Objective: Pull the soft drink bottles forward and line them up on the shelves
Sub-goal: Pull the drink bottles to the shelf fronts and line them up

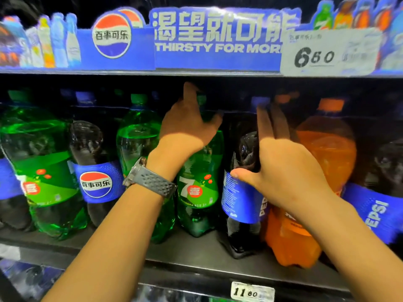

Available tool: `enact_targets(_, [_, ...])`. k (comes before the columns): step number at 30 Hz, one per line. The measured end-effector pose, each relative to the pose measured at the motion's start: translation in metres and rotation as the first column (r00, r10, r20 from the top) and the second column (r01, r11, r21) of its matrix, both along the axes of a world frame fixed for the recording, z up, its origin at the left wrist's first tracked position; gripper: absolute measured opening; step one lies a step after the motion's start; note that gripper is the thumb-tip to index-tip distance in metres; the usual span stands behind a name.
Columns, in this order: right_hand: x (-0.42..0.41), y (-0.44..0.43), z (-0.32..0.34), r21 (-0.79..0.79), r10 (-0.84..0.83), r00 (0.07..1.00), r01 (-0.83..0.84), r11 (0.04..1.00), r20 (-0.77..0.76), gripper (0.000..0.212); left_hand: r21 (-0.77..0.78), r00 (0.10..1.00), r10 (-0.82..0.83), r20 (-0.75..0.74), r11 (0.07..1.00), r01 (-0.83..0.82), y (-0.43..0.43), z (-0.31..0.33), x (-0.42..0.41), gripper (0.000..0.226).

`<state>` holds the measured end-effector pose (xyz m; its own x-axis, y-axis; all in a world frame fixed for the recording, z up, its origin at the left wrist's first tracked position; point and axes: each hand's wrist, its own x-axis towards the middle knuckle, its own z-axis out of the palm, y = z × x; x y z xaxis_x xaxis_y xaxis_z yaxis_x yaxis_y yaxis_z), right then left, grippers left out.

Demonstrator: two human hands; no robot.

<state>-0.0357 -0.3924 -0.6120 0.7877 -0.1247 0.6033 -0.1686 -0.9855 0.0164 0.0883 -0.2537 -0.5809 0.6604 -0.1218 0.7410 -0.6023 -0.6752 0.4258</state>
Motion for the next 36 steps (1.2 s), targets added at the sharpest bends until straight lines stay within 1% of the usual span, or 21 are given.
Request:
enact_targets(1, [0.000,-0.001,0.000,-0.002,0.003,1.000,-0.003,1.000,-0.010,0.082,0.021,0.999,0.043,-0.009,0.999,-0.043,-0.002,0.002,-0.001,0.066])
enact_targets(3, [-0.002,0.000,0.002,-0.005,0.017,1.000,-0.017,1.000,-0.015,0.060,0.060,0.991,0.136,-0.017,0.989,-0.135,-0.003,0.004,-0.006,0.068])
enact_targets(4, [-0.002,-0.001,0.001,0.008,0.026,1.000,-0.026,1.000,-0.012,0.058,0.072,0.986,0.168,-0.003,0.983,-0.168,-0.002,0.004,-0.009,0.066])
enact_targets(5, [-0.002,-0.002,0.001,0.015,0.028,1.000,-0.028,0.999,-0.004,0.067,0.081,0.982,0.188,0.016,0.979,-0.189,-0.002,0.004,-0.012,0.064])
enact_targets(7, [-0.001,-0.003,0.002,-0.001,0.007,1.000,-0.007,1.000,-0.021,0.105,0.092,0.977,0.208,0.044,0.973,-0.212,-0.001,0.005,-0.018,0.060])
enact_targets(8, [-0.001,-0.003,0.001,-0.019,0.013,1.000,-0.013,1.000,-0.017,0.111,0.094,0.976,0.211,0.050,0.972,-0.215,-0.001,0.005,-0.020,0.060])
enact_targets(10, [0.000,-0.004,0.001,-0.017,0.038,0.999,-0.038,0.999,-0.006,0.110,0.081,0.977,0.205,0.051,0.975,-0.209,-0.002,0.005,-0.019,0.059])
enact_targets(13, [0.002,-0.006,-0.001,0.031,0.075,0.997,-0.075,0.997,-0.007,0.121,0.090,0.981,0.196,0.019,0.976,-0.196,-0.002,0.008,-0.010,0.065])
enact_targets(14, [0.002,-0.006,-0.001,0.036,0.086,0.996,-0.086,0.996,-0.016,0.121,0.110,0.983,0.183,0.000,0.977,-0.182,-0.002,0.009,-0.006,0.068])
enact_targets(15, [0.001,-0.006,0.000,0.039,0.099,0.995,-0.098,0.994,-0.026,0.114,0.134,0.986,0.168,-0.012,0.977,-0.165,-0.003,0.010,-0.002,0.069])
enact_targets(17, [-0.001,-0.010,0.005,0.075,0.149,0.989,-0.147,0.986,-0.020,0.094,0.162,0.990,0.140,-0.014,0.977,-0.136,-0.004,0.012,0.005,0.068])
enact_targets(18, [-0.002,-0.013,0.011,0.116,0.178,0.984,-0.177,0.977,0.004,0.096,0.162,0.992,0.123,-0.018,0.980,-0.119,-0.004,0.011,0.007,0.068])
enact_targets(19, [-0.002,-0.016,0.017,0.144,0.198,0.979,-0.204,0.968,0.053,0.103,0.155,0.994,0.107,-0.029,0.983,-0.102,-0.004,0.010,0.008,0.068])
enact_targets(20, [-0.002,-0.019,0.025,0.148,0.205,0.972,-0.221,0.964,0.113,0.106,0.143,0.995,0.091,-0.051,0.986,-0.082,-0.003,0.008,0.009,0.071])
enact_targets(21, [0.000,-0.021,0.032,0.146,0.211,0.963,-0.236,0.961,0.167,0.105,0.126,0.994,0.071,-0.081,0.990,-0.060,-0.002,0.007,0.009,0.074])
enact_targets(22, [0.005,-0.022,0.038,0.175,0.217,0.959,-0.250,0.952,0.184,0.103,0.098,0.993,0.046,-0.108,0.995,-0.035,-0.001,0.006,0.009,0.078])
enact_targets(25, [0.024,-0.014,0.046,0.384,0.206,0.974,-0.226,0.895,0.094,0.101,0.022,0.991,-0.031,-0.128,0.999,0.034,0.000,0.007,0.007,0.073])
enact_targets(26, [0.030,-0.010,0.045,0.419,0.186,0.979,-0.205,0.885,0.086,0.100,0.021,0.990,-0.032,-0.135,0.999,0.036,0.000,0.008,0.006,0.071])
enact_targets(31, [0.041,0.000,0.031,0.415,0.103,0.968,-0.192,0.890,0.227,0.080,0.044,0.986,0.041,-0.159,0.998,-0.035,-0.001,0.012,0.002,0.073])
enact_targets(33, [0.043,0.002,0.031,0.404,0.073,0.968,-0.167,0.899,0.238,0.075,0.075,0.982,0.097,-0.161,0.993,-0.086,-0.004,0.014,-0.001,0.079])
enact_targets(36, [0.044,0.006,0.033,0.403,0.061,0.972,-0.151,0.903,0.229,0.071,0.113,0.978,0.169,-0.122,0.981,-0.156,-0.006,0.018,-0.006,0.077])
